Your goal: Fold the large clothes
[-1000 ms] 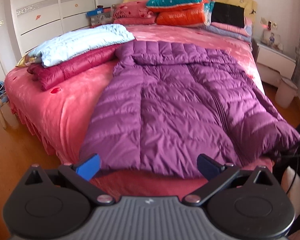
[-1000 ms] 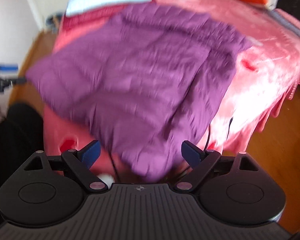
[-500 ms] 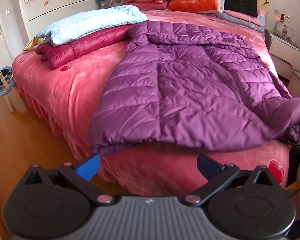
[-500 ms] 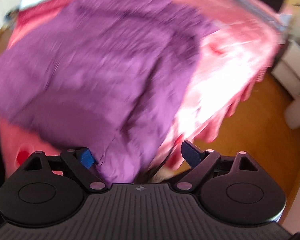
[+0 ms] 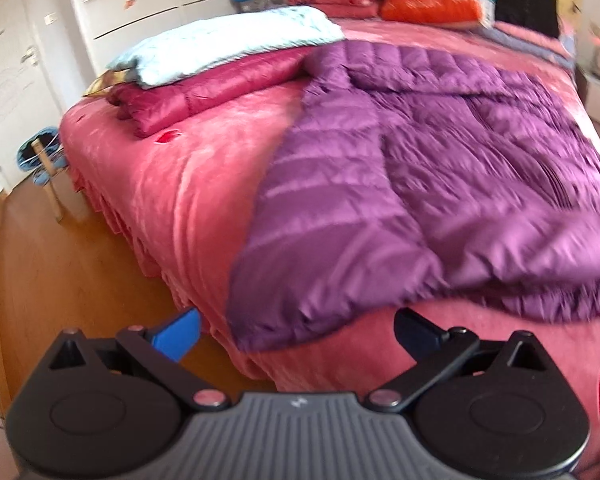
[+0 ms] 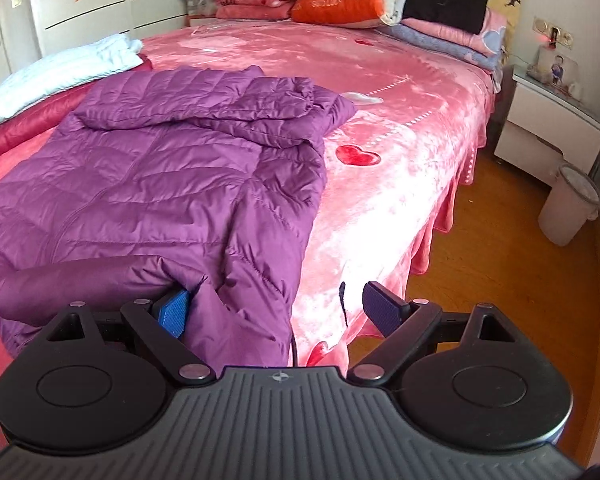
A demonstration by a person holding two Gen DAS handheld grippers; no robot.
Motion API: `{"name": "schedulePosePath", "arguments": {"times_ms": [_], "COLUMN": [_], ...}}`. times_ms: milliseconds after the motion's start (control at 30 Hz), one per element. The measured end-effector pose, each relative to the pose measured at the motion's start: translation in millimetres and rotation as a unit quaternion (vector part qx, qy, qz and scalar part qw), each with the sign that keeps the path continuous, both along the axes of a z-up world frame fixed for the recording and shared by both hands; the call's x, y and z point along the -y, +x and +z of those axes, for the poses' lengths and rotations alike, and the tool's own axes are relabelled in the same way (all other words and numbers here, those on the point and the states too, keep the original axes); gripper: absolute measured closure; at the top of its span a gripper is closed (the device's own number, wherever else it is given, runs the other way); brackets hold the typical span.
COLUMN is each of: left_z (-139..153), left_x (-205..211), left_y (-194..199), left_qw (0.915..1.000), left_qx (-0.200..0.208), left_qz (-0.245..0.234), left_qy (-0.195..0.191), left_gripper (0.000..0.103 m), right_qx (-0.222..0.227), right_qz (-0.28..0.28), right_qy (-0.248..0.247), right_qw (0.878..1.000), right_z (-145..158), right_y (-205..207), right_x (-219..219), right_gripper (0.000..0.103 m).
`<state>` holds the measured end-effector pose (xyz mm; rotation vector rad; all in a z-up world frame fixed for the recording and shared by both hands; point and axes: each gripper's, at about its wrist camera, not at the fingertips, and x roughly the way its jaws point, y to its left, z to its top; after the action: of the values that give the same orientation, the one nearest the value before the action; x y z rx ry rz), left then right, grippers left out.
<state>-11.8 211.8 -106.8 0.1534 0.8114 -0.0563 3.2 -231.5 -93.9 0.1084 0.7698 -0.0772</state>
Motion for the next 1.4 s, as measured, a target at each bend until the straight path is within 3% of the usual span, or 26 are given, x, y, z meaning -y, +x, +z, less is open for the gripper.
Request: {"name": "schedulePosePath", "arguments": {"times_ms": [233,300,400,467,533,667,733,833,933,1000,1100,1167,1267,1300,1333,1367,1400], "left_z": [-5,-2,2,3,3,7,10,11,5,1,-5,-9,-15,-16,-17,-17,-16], "left_x": [-7,-5,-3,-1,4,0,-8,-23,-22,-18,-15,-13,-13,-13,-14,-14,-14], "left_y": [28,33,39,42,44,46,47,52,53,52,55,59,63,63,63,62,61], "left_qw": [0.9981,0.9971,0.9951,0.9937,0.9934,0.9905,0.9868,0.9812,0.9836,0.9862,0.9892,0.9911,0.9920,0.9919,0.9919,0.9920,0.9921], "left_qx": [0.008,0.024,0.041,0.048,0.051,0.061,0.068,0.062,0.057,0.052,0.036,0.027,0.018,0.014,0.011,0.011,0.010], "left_qz": [0.057,0.065,0.071,0.075,0.078,0.098,0.117,0.138,0.133,0.124,0.114,0.109,0.106,0.106,0.105,0.102,0.097], "left_qy": [-0.020,-0.032,-0.055,-0.068,-0.067,-0.075,-0.089,-0.120,-0.107,-0.096,-0.084,-0.072,-0.066,-0.069,-0.071,-0.074,-0.078], "left_gripper": [0.001,0.005,0.020,0.036,0.044,0.075,0.085,0.085,0.085,0.085,0.080,0.075,0.074,0.074,0.075,0.081,0.084], "right_qx": [-0.026,-0.034,-0.057,-0.073,-0.088,-0.121,-0.142,-0.183,-0.199,-0.194,-0.181,-0.185,-0.214,-0.217,-0.217,-0.214,-0.211], "right_qz": [0.008,0.017,0.037,0.057,0.078,0.114,0.126,0.142,0.132,0.108,0.088,0.081,0.083,0.085,0.088,0.092,0.097], "right_qy": [0.030,0.040,0.059,0.057,0.047,0.011,-0.011,-0.048,-0.061,-0.053,-0.027,-0.025,-0.042,-0.048,-0.051,-0.050,-0.044], "right_qw": [0.999,0.998,0.996,0.994,0.992,0.986,0.982,0.972,0.969,0.974,0.979,0.979,0.972,0.971,0.971,0.971,0.972], "right_z": [-4,-4,-7,-9,-11,-17,-22,-35,-43,-42,-40,-43,-53,-56,-57,-57,-57], "right_y": [2,1,1,0,-2,-5,-5,-3,0,1,0,2,9,10,10,10,8], "right_x": [8,7,3,-3,-13,-29,-37,-50,-51,-43,-30,-27,-31,-34,-36,-38,-39], "right_gripper": [0.000,0.000,0.000,0.000,0.000,0.000,0.000,0.000,0.000,0.000,0.021,0.021,0.002,0.003,0.005,0.016,0.038]}}
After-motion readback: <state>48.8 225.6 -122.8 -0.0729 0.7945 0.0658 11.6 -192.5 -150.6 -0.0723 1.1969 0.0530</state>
